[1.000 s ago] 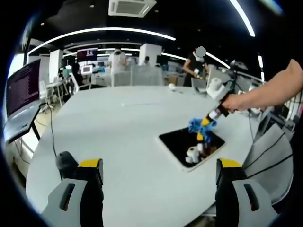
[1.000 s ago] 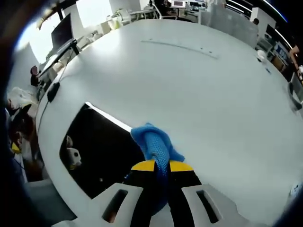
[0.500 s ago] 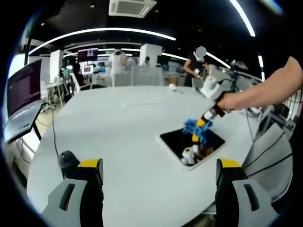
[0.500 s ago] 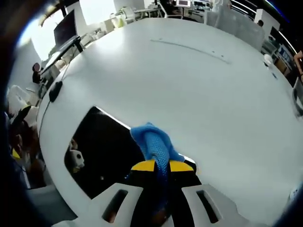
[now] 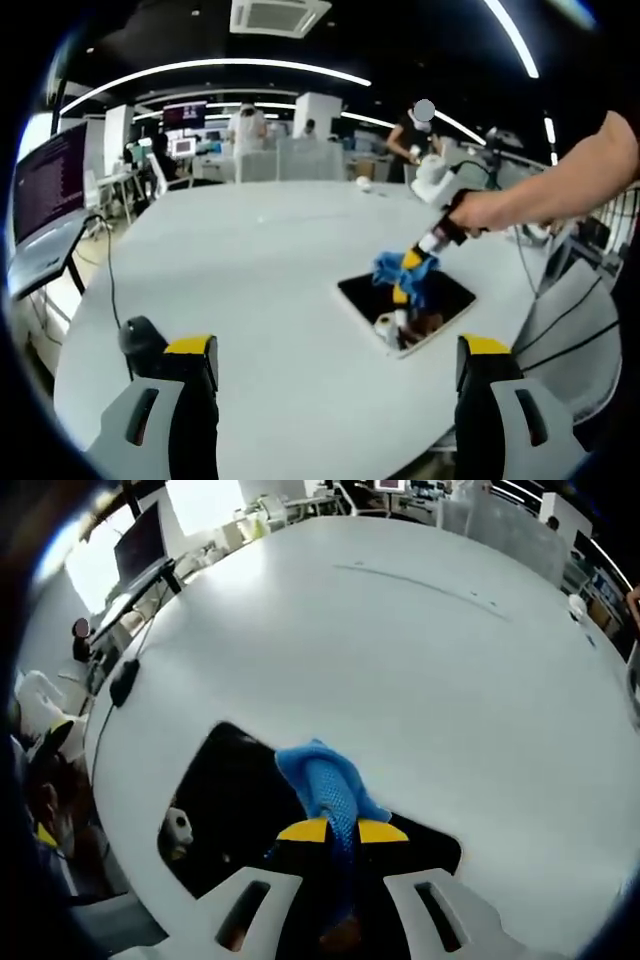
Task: Wipe the mirror surface with the cleaning cloth until all visible marks leave the cleaned area.
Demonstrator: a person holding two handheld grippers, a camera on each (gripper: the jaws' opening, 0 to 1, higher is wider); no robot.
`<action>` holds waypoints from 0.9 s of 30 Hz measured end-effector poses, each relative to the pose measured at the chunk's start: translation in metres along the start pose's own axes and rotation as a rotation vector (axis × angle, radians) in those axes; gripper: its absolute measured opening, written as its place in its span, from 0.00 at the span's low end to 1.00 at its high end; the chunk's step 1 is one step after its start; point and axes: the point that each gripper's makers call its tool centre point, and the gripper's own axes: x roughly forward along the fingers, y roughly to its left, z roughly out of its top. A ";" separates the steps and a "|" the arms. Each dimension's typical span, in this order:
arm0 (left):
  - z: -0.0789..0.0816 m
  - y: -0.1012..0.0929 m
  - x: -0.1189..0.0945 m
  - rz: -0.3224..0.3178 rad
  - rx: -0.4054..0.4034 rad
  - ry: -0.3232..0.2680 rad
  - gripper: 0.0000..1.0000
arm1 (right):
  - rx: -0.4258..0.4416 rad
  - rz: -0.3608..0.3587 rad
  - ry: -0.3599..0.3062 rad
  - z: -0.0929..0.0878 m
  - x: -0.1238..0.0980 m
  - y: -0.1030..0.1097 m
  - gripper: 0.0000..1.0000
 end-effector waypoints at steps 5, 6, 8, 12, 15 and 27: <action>-0.002 -0.002 0.002 -0.007 0.012 0.007 1.00 | -0.014 0.014 0.006 0.007 0.005 0.010 0.03; -0.001 -0.003 0.002 -0.008 0.012 0.006 1.00 | -0.019 0.016 0.007 0.008 0.006 0.012 0.03; 0.000 -0.004 0.002 -0.010 0.011 0.004 1.00 | -0.030 0.020 0.009 0.011 0.007 0.018 0.03; 0.002 -0.006 0.002 -0.012 0.019 0.008 1.00 | -0.079 0.025 0.018 0.016 0.011 0.028 0.03; 0.002 -0.003 0.002 -0.008 0.016 0.006 1.00 | -0.102 0.032 0.020 0.020 0.013 0.034 0.04; -0.003 0.004 -0.002 0.008 0.000 0.012 1.00 | -0.119 0.082 0.004 0.040 0.025 0.073 0.04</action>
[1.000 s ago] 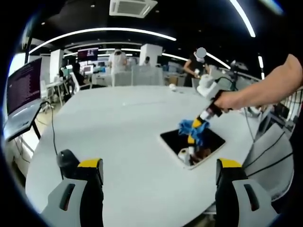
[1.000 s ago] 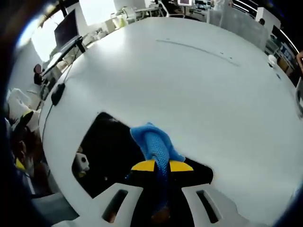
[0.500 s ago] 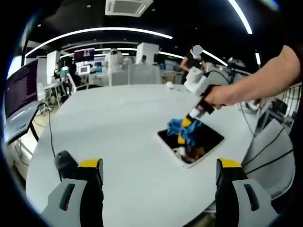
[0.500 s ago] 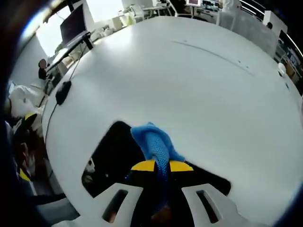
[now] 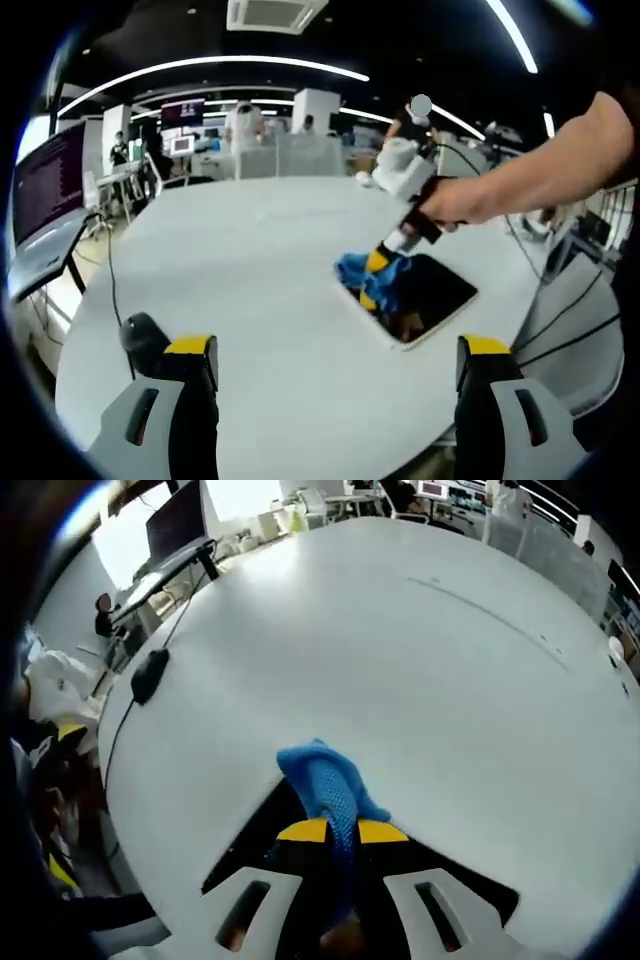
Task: Wipe the mirror surface with the cleaning cloth until all visible marks leave the cleaned area.
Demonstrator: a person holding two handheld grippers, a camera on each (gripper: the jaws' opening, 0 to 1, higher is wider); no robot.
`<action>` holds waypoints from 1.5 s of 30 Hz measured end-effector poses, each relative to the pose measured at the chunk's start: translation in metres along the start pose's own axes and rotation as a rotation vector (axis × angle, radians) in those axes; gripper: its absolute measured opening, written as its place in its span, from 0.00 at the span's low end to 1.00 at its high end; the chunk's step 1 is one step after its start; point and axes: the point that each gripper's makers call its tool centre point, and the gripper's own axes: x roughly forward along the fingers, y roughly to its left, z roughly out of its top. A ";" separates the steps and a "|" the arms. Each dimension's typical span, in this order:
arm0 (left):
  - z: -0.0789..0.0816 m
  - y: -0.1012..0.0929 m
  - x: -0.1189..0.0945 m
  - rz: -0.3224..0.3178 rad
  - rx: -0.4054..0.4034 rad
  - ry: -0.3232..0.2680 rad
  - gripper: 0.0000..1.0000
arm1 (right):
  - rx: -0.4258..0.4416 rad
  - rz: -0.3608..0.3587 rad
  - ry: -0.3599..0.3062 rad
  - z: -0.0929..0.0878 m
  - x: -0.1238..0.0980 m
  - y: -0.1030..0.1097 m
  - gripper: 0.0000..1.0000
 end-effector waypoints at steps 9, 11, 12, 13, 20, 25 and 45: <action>-0.003 0.006 -0.005 0.016 -0.010 0.001 1.00 | -0.034 0.018 -0.002 0.009 0.008 0.014 0.04; -0.004 0.007 -0.005 0.019 -0.012 0.000 1.00 | -0.041 0.022 -0.003 0.011 0.011 0.016 0.04; -0.004 0.007 -0.006 0.020 -0.012 0.001 1.00 | -0.044 0.022 -0.001 0.012 0.012 0.016 0.04; -0.004 0.007 -0.006 0.021 -0.013 0.003 1.00 | -0.047 0.022 0.001 0.013 0.012 0.017 0.04; -0.007 0.006 -0.005 0.021 -0.020 0.005 1.00 | -0.063 0.023 -0.003 0.012 0.009 0.025 0.04; -0.010 0.005 -0.004 0.019 -0.019 0.012 1.00 | -0.066 0.026 -0.003 0.013 0.010 0.025 0.03; -0.006 0.005 -0.008 0.030 -0.012 0.006 1.00 | -0.092 0.022 -0.019 0.015 0.016 0.023 0.03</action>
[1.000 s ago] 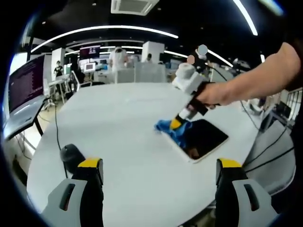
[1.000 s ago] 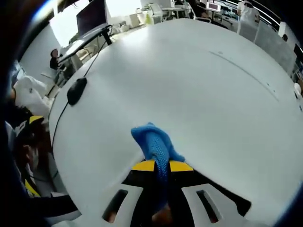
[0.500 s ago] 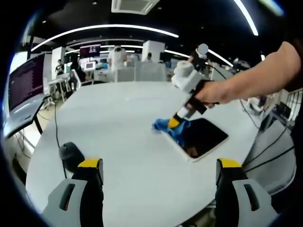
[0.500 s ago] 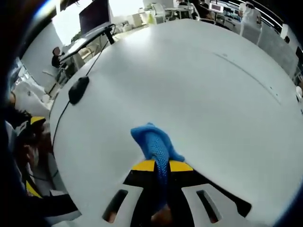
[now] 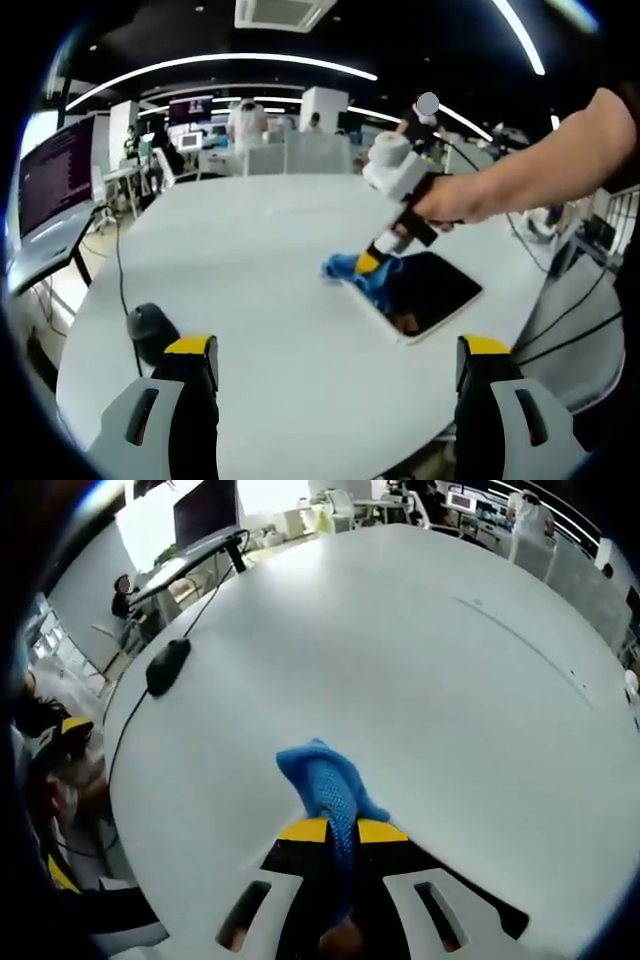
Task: Wipe the mirror surface with the cleaning cloth until all visible marks leave the cleaned area.
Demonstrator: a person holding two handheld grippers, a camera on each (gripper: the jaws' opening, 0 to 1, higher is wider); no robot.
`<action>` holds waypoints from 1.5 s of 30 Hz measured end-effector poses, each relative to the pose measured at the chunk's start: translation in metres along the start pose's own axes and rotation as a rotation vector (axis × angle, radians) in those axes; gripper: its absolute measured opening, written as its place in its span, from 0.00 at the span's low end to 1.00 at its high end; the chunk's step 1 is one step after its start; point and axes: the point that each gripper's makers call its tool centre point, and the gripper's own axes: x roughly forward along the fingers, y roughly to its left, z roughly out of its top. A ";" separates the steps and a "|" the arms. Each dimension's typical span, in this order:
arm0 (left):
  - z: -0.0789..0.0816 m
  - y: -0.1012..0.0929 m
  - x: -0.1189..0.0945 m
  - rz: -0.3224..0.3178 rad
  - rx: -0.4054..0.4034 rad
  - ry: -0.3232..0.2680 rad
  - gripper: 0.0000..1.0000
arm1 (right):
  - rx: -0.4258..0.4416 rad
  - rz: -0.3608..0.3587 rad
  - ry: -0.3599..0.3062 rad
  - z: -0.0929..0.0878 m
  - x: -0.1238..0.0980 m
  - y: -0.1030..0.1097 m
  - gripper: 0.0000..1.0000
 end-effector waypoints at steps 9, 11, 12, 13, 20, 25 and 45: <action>0.003 0.002 -0.004 0.011 0.002 -0.006 1.00 | -0.011 -0.007 -0.006 -0.005 -0.009 0.006 0.03; 0.004 0.001 -0.005 0.013 0.003 -0.009 1.00 | -0.019 -0.008 -0.004 -0.007 -0.011 0.009 0.03; 0.004 0.001 -0.005 0.013 0.004 -0.009 1.00 | -0.022 -0.008 -0.004 -0.008 -0.011 0.010 0.03; 0.005 0.000 -0.005 0.014 0.004 -0.010 1.00 | -0.024 -0.008 -0.004 -0.010 -0.012 0.011 0.03; 0.007 -0.003 -0.007 0.011 0.010 -0.015 1.00 | -0.024 -0.004 -0.010 -0.016 -0.016 0.017 0.03; 0.008 -0.003 -0.008 0.010 0.015 -0.017 1.00 | -0.028 -0.002 -0.009 -0.019 -0.017 0.021 0.03; 0.009 -0.012 -0.013 0.004 0.029 -0.024 1.00 | -0.032 0.013 -0.009 -0.034 -0.023 0.036 0.03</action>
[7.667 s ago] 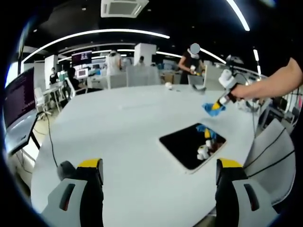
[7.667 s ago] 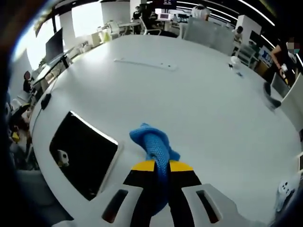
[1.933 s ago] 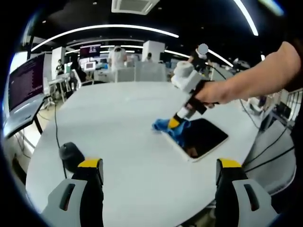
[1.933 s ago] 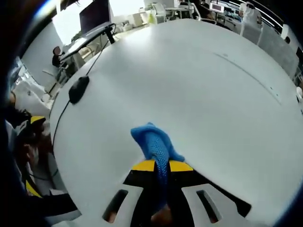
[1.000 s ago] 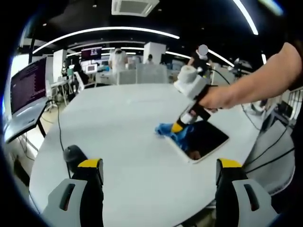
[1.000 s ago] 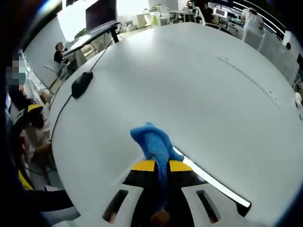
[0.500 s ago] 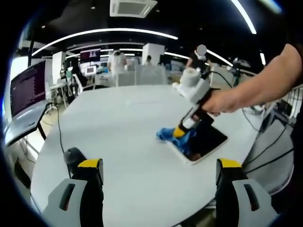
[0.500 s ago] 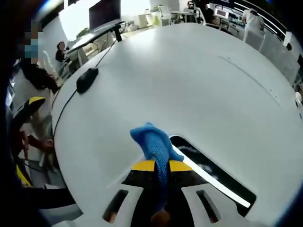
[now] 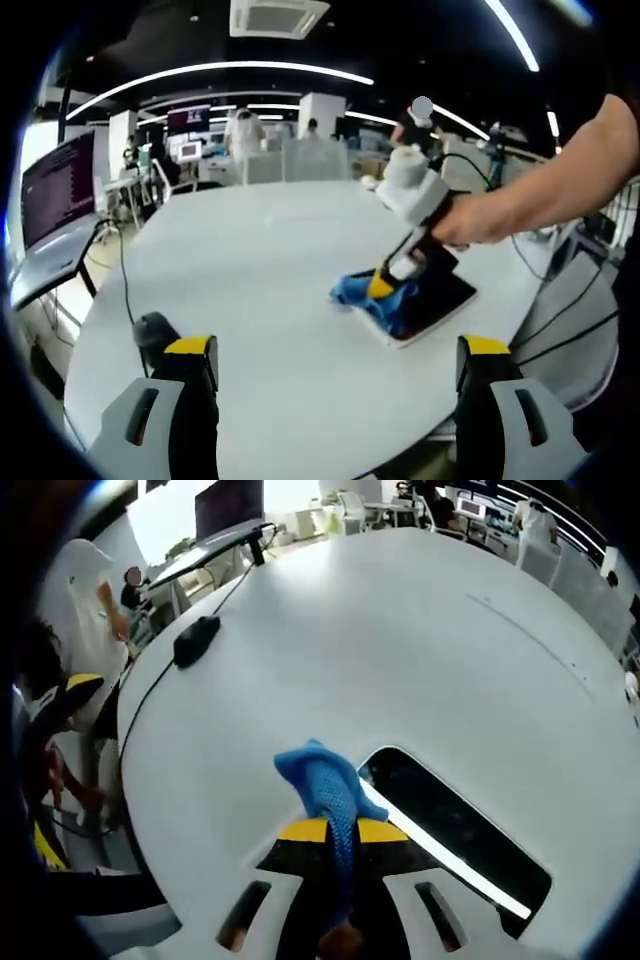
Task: Wipe the mirror surface with the cleaning cloth until all visible marks leave the cleaned area.
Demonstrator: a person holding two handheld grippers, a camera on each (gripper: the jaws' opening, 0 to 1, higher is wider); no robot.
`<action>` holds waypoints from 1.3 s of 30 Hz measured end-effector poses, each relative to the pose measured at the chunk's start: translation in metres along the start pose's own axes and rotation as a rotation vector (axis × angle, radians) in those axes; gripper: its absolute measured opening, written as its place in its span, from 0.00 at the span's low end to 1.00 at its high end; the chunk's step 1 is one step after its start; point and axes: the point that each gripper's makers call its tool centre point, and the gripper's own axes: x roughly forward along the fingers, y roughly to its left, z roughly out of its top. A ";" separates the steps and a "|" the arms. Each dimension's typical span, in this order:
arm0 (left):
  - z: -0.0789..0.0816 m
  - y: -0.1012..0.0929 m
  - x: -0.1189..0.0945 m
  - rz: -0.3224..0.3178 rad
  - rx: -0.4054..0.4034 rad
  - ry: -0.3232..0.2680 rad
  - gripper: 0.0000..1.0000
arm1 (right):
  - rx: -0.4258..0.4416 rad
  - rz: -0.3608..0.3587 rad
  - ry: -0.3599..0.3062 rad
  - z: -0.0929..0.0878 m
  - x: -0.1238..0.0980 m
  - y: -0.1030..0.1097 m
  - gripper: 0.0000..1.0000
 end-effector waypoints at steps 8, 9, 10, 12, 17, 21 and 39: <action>0.002 0.003 -0.003 0.006 0.006 -0.002 1.00 | 0.002 0.005 0.007 -0.003 -0.001 0.002 0.03; 0.002 0.003 -0.003 0.007 0.006 -0.002 1.00 | 0.001 0.005 0.007 -0.003 -0.001 0.002 0.03; 0.002 0.003 -0.003 0.007 0.006 -0.002 1.00 | 0.002 0.006 0.009 -0.003 -0.001 0.002 0.03; 0.002 0.002 -0.004 0.007 0.007 -0.003 1.00 | 0.020 0.011 0.011 -0.002 -0.001 0.001 0.03; 0.002 0.002 -0.005 0.008 0.009 -0.001 1.00 | 0.059 0.023 0.008 -0.003 0.000 0.000 0.03; 0.004 0.000 -0.006 0.009 0.009 -0.004 1.00 | 0.053 0.017 0.007 -0.002 0.000 0.000 0.03; 0.008 -0.005 -0.007 0.016 0.015 -0.008 1.00 | -0.005 -0.003 -0.011 -0.009 -0.004 -0.006 0.03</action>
